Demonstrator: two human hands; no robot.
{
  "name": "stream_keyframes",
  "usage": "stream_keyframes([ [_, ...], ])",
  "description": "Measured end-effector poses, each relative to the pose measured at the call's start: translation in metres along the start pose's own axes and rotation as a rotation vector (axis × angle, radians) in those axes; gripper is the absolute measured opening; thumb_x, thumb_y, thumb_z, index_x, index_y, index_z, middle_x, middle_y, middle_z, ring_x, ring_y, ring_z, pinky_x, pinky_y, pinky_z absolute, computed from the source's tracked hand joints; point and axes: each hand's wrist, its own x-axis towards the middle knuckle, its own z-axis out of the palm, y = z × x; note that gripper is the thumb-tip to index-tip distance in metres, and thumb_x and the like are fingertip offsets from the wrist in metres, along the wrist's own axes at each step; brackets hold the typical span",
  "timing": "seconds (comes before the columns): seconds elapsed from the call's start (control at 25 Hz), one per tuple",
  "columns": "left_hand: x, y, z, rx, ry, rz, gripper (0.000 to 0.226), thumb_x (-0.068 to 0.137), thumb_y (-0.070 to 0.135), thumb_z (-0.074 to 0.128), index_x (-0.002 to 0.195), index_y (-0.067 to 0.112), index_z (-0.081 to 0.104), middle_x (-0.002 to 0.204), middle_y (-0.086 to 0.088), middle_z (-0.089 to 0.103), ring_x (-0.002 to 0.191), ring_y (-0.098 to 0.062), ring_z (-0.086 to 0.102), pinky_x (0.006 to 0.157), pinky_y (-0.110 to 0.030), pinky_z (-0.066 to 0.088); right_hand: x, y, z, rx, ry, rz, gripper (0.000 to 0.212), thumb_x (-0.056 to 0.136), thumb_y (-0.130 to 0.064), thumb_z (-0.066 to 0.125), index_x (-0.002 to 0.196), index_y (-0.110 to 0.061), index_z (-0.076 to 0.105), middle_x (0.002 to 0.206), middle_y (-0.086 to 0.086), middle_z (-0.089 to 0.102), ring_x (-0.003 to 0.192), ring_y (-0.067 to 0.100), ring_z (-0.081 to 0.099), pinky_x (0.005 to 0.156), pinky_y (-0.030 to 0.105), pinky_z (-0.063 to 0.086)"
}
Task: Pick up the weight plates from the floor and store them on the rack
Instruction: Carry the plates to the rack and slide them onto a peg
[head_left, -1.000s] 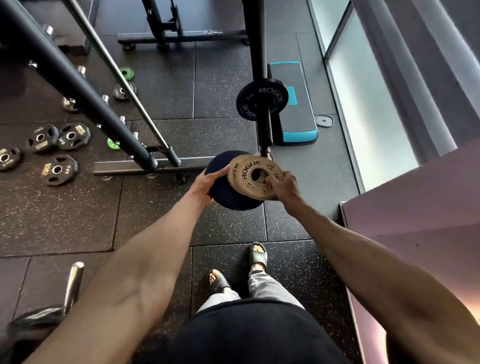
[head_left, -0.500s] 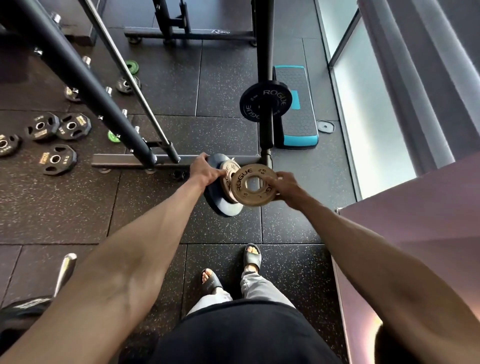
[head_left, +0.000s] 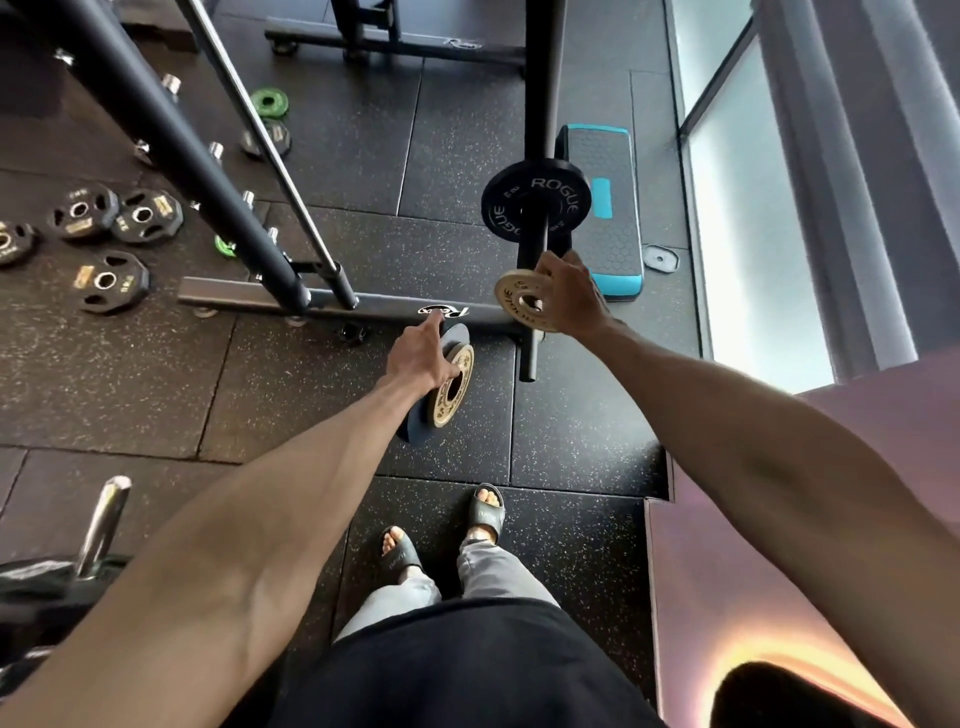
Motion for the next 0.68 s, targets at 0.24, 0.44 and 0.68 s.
stream_keyframes([
  [0.24,0.004,0.004,0.005,0.012,0.023,-0.03,0.072,0.074,0.018,0.085,0.131,0.005,0.042,0.098,-0.021,0.071,0.081,-0.034,0.07,0.064,-0.032,0.051,0.02,0.022,0.01,-0.114,-0.035,-0.019,0.011,0.091,-0.011,0.056,0.086,-0.015,0.064,0.093,0.007,0.065,0.086,0.026,0.064,0.068,0.029,0.04],
  [0.44,0.006,0.002,0.005,0.011,0.04,-0.087,0.072,0.071,0.019,0.087,0.128,0.007,0.044,0.1,-0.019,0.072,0.084,-0.034,0.071,0.072,-0.038,0.057,0.021,0.025,0.016,-0.265,-0.004,-0.214,0.014,0.088,-0.017,0.07,0.097,-0.008,0.064,0.101,0.008,0.064,0.099,0.026,0.059,0.071,0.032,0.044],
  [0.68,0.01,0.006,0.005,-0.014,0.034,-0.118,0.066,0.073,0.017,0.086,0.123,0.006,0.044,0.098,-0.018,0.071,0.075,-0.029,0.068,0.064,-0.032,0.053,0.026,0.031,0.012,-0.226,0.086,-0.305,0.023,0.086,-0.019,0.073,0.098,-0.005,0.06,0.099,0.011,0.062,0.09,0.023,0.059,0.062,0.026,0.041],
])
